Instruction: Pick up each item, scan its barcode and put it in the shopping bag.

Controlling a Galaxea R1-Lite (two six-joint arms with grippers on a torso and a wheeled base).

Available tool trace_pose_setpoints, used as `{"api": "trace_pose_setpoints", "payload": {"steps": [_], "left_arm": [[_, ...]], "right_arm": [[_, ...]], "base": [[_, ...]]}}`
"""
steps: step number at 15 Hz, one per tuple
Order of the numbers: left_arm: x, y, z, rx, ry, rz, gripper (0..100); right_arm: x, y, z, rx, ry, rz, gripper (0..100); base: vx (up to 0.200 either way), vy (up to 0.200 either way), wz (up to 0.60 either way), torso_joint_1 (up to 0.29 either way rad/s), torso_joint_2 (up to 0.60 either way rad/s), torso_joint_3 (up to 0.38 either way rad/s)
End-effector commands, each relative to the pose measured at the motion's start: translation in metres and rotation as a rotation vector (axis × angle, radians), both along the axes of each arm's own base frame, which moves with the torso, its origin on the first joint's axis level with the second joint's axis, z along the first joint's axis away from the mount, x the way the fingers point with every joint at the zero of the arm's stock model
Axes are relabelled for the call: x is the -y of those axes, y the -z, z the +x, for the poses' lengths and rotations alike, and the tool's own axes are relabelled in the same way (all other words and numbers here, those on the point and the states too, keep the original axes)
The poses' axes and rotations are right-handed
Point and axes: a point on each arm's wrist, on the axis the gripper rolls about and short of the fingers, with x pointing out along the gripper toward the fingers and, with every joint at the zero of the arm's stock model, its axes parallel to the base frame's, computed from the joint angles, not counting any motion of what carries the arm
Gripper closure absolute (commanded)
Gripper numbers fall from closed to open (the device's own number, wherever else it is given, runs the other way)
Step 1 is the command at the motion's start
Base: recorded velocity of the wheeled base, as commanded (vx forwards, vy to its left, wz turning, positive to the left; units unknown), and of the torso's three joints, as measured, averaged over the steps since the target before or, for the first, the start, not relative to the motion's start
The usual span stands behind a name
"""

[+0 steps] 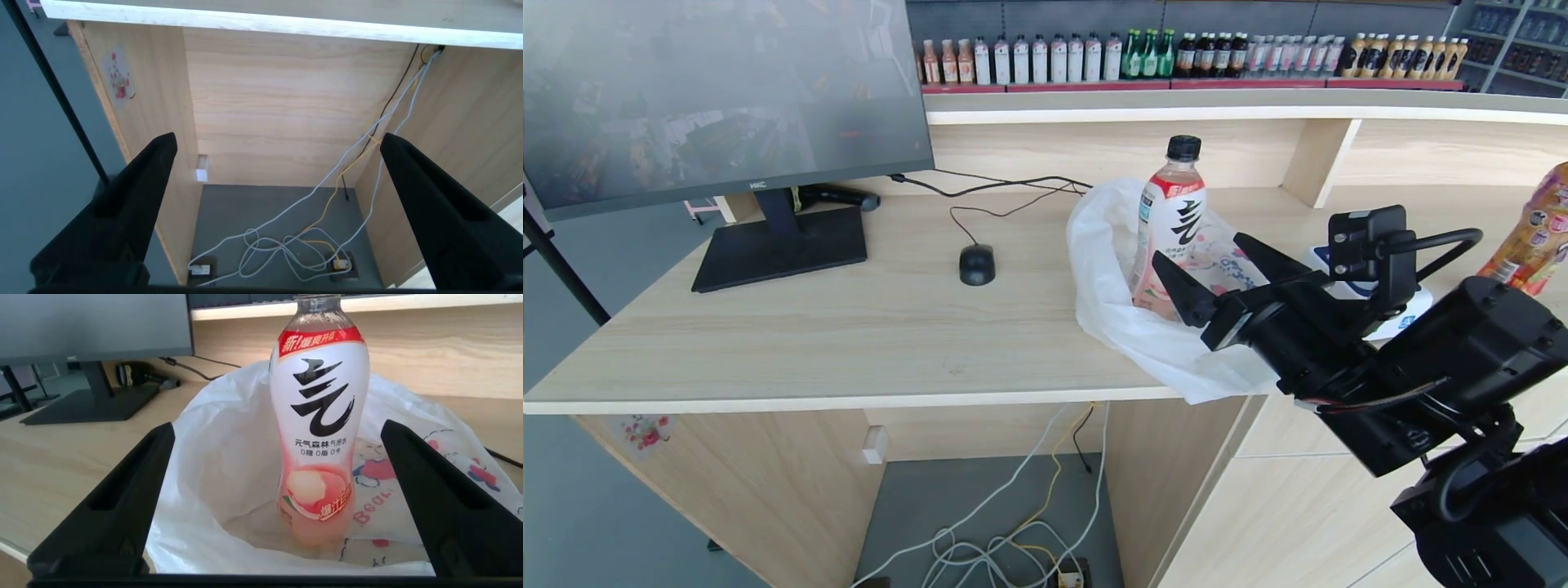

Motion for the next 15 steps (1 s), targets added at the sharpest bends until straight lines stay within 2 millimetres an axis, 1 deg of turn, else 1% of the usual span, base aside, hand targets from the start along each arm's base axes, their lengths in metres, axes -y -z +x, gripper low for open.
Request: {"api": "trace_pose_setpoints", "payload": {"steps": [1,6,15], "left_arm": [[0.0000,0.0001,0.0000,0.000,0.000,0.000,0],[0.0000,0.0001,0.0000,0.000,0.000,0.000,0],[0.0000,0.0001,0.0000,0.000,0.000,-0.002,0]], "right_arm": [[-0.0003,0.0015,0.0009,-0.003,0.000,-0.003,0],[-0.0016,0.0040,0.0028,-0.010,0.000,-0.007,0],[-0.0010,-0.0001,0.0019,0.003,0.000,0.001,0]], "base": [[0.000,-0.200,0.00,0.007,0.00,0.007],[0.000,-0.200,0.00,0.002,0.00,0.004],[0.000,-0.200,0.00,0.002,0.00,0.004]]}}
